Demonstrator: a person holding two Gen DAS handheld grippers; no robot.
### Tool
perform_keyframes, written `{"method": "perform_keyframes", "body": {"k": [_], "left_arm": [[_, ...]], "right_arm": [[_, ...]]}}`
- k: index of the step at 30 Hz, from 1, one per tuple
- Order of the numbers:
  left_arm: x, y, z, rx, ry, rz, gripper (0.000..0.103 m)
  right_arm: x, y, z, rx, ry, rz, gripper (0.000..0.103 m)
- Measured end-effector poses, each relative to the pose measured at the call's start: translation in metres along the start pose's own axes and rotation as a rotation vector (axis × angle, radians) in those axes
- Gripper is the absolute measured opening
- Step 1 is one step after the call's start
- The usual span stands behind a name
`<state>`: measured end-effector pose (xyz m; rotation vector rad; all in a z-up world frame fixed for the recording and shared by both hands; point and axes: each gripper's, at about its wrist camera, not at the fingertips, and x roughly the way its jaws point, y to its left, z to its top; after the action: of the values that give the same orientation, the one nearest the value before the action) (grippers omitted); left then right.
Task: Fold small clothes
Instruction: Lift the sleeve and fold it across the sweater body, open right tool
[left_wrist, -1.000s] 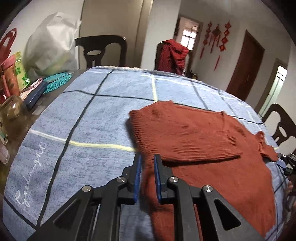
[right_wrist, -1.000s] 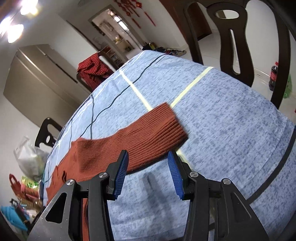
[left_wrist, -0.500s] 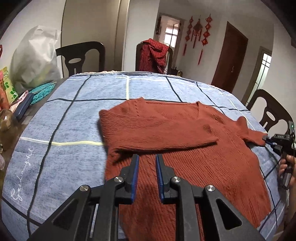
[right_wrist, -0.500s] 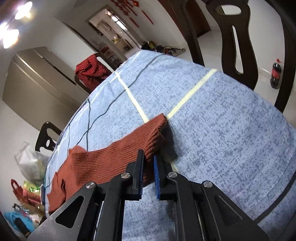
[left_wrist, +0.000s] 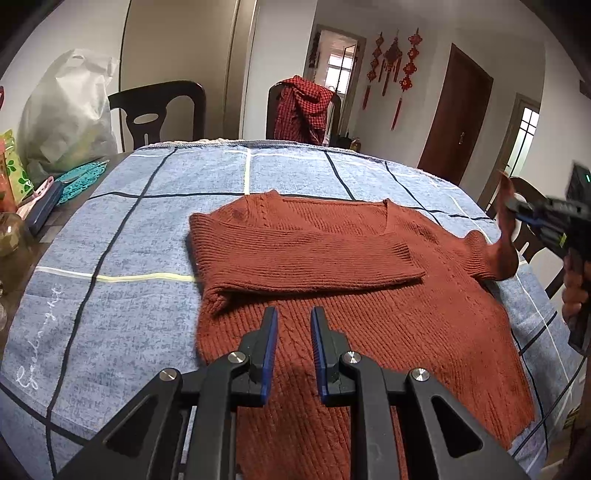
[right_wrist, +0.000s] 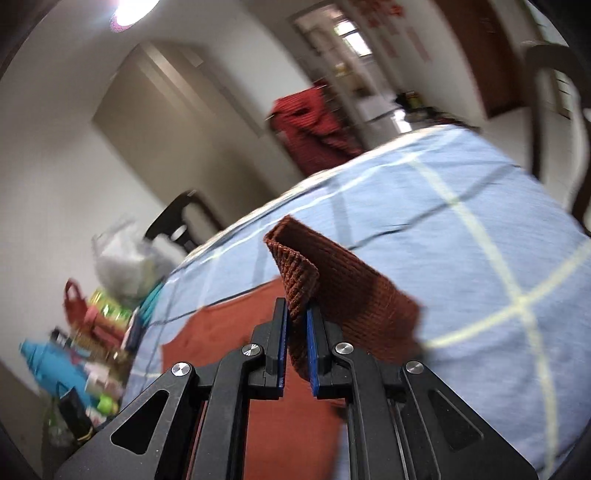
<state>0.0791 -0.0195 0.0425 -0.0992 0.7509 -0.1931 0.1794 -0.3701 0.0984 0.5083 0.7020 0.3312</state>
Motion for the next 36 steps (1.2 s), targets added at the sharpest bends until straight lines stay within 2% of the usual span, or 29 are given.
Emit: {"method": "perform_keyframes", "body": {"k": [4, 8, 12, 15, 18, 20, 23, 27, 28, 31, 34, 36], "left_arm": [[-0.008, 0.006, 0.0, -0.011, -0.01, 0.017, 0.02], [-0.013, 0.012, -0.002, -0.026, -0.012, 0.031, 0.02], [-0.015, 0.016, -0.003, -0.029, -0.008, 0.038, 0.02], [-0.015, 0.016, -0.001, -0.026, -0.007, 0.033, 0.02], [-0.011, 0.011, 0.005, -0.018, -0.007, 0.016, 0.02], [-0.009, 0.003, 0.01, -0.001, -0.013, -0.004, 0.02], [-0.002, -0.011, 0.02, 0.021, -0.018, -0.042, 0.02], [0.011, -0.032, 0.039, 0.041, -0.024, -0.106, 0.02], [0.015, -0.036, 0.044, 0.042, -0.023, -0.12, 0.02], [0.03, -0.05, 0.054, 0.053, -0.015, -0.138, 0.02], [0.049, -0.059, 0.059, 0.062, 0.016, -0.171, 0.02], [0.065, -0.062, 0.055, 0.071, 0.061, -0.181, 0.02]], "right_arm": [[0.044, 0.054, -0.013, -0.096, 0.092, 0.086, 0.009], [0.101, 0.094, -0.04, -0.162, 0.224, 0.128, 0.009], [0.142, 0.108, -0.071, -0.206, 0.35, 0.145, 0.016], [0.133, 0.105, -0.076, -0.187, 0.342, 0.228, 0.025], [0.112, 0.101, -0.07, -0.205, 0.302, 0.254, 0.028], [0.095, 0.088, -0.063, -0.221, 0.261, 0.224, 0.028], [0.08, 0.059, -0.058, -0.214, 0.231, 0.121, 0.028], [0.089, 0.025, -0.072, -0.198, 0.329, -0.001, 0.027], [0.089, 0.021, -0.078, -0.204, 0.355, 0.0, 0.026], [0.078, 0.026, -0.082, -0.243, 0.352, 0.04, 0.026], [0.071, 0.026, -0.072, -0.26, 0.291, 0.039, 0.026], [0.073, 0.02, -0.058, -0.228, 0.243, 0.02, 0.026]]}}
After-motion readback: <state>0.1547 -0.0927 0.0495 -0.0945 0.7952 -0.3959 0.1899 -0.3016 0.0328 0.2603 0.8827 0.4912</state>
